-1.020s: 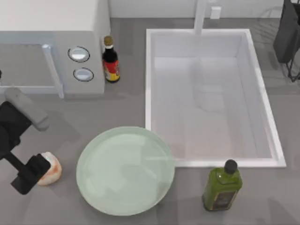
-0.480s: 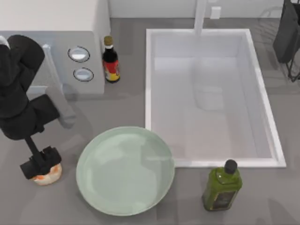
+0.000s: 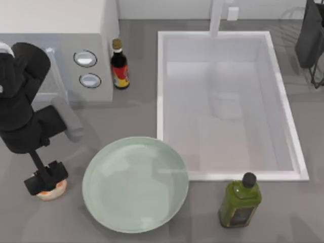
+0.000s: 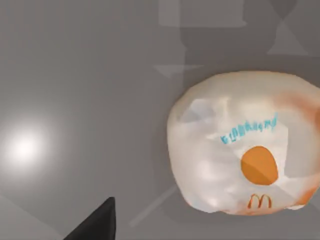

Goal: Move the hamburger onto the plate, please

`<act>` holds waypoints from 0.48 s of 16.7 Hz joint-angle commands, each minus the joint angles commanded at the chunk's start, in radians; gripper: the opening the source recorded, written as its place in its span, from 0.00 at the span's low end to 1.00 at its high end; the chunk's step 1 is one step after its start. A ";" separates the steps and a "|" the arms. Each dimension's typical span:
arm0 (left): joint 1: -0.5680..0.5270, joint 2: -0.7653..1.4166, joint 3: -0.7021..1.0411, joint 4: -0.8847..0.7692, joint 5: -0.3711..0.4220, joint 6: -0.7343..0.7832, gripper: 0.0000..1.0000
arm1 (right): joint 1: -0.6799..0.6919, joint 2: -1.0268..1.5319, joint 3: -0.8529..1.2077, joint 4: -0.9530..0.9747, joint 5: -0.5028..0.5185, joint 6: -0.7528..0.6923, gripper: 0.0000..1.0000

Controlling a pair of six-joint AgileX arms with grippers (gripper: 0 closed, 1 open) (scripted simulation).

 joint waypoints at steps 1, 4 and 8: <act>0.000 0.017 -0.016 0.033 0.000 0.001 1.00 | 0.000 0.000 0.000 0.000 0.000 0.000 1.00; 0.000 0.081 -0.078 0.170 0.000 0.001 1.00 | 0.000 0.000 0.000 0.000 0.000 0.000 1.00; -0.001 0.144 -0.139 0.287 0.000 0.003 1.00 | 0.000 0.000 0.000 0.000 0.000 0.000 1.00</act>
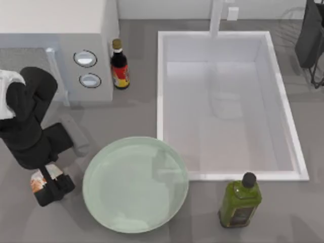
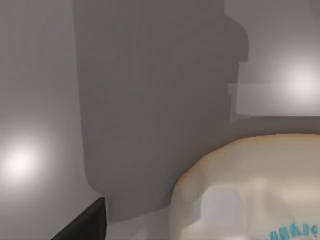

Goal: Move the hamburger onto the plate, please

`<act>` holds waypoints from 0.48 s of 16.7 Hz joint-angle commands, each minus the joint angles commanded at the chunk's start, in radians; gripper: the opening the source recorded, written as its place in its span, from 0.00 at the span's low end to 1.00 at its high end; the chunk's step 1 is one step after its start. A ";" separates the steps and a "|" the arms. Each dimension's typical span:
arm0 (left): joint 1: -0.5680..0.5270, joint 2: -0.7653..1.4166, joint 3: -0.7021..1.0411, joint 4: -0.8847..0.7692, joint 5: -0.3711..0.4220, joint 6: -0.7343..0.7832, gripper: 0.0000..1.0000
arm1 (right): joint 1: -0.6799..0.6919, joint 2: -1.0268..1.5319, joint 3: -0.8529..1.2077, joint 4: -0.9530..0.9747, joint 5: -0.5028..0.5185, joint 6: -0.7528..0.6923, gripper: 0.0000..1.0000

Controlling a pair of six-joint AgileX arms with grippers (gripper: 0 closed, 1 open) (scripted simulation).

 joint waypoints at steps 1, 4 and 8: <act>0.000 0.002 -0.002 0.003 0.000 0.000 1.00 | 0.000 0.000 0.000 0.000 0.000 0.000 1.00; 0.000 0.002 -0.002 0.003 0.000 0.000 1.00 | 0.000 0.000 0.000 0.000 0.000 0.000 1.00; 0.000 0.002 -0.002 0.003 0.000 0.000 0.70 | 0.000 0.000 0.000 0.000 0.000 0.000 1.00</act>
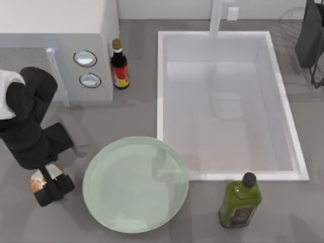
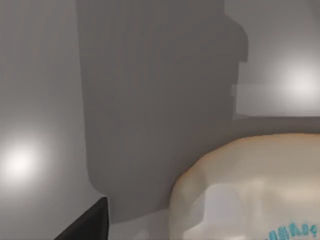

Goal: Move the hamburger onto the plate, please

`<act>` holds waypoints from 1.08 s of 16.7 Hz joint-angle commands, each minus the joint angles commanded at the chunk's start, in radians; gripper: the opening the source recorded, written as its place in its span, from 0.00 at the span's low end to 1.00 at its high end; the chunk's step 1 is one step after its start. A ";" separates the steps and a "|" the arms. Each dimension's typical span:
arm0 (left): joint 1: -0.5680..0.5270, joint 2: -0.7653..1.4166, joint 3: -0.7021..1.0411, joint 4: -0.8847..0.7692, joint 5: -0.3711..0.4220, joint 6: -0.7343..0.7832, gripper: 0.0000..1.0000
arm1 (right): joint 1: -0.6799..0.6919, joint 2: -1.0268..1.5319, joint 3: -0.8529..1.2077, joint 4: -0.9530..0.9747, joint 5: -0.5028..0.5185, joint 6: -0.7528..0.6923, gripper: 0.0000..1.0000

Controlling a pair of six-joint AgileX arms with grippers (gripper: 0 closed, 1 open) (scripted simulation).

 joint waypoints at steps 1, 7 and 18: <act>0.000 0.000 0.000 0.000 0.000 0.000 0.62 | 0.000 0.000 0.000 0.000 0.000 0.000 1.00; 0.000 0.000 0.000 0.000 0.000 0.000 0.17 | 0.000 0.000 0.000 0.000 0.000 0.000 1.00; 0.002 -0.065 0.025 -0.070 0.018 -0.006 0.00 | 0.000 0.000 0.000 0.000 0.000 0.000 1.00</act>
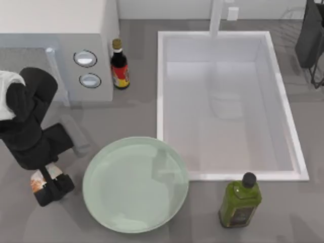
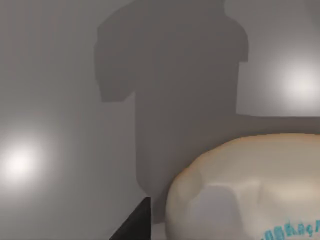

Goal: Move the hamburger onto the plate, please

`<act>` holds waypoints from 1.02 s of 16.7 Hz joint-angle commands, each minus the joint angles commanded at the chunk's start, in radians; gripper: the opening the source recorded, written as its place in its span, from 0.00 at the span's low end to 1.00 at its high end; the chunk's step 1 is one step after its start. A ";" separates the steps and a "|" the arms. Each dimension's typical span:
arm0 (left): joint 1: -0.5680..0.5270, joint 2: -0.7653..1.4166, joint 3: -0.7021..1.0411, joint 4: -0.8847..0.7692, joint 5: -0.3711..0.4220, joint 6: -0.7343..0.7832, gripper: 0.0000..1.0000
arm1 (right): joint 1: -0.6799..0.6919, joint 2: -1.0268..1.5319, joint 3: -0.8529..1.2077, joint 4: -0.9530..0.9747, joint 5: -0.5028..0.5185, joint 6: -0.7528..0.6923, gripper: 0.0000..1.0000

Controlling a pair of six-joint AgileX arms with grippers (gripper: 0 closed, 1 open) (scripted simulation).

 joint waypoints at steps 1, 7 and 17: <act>-0.001 -0.001 0.003 -0.003 0.000 0.001 0.00 | 0.000 0.000 0.000 0.000 0.000 0.000 1.00; -0.002 -0.076 0.141 -0.232 0.000 0.000 0.00 | 0.000 0.000 0.000 0.000 0.000 0.000 1.00; -0.003 -0.153 0.251 -0.407 -0.001 -0.003 0.00 | 0.000 0.000 0.000 0.000 0.000 0.000 1.00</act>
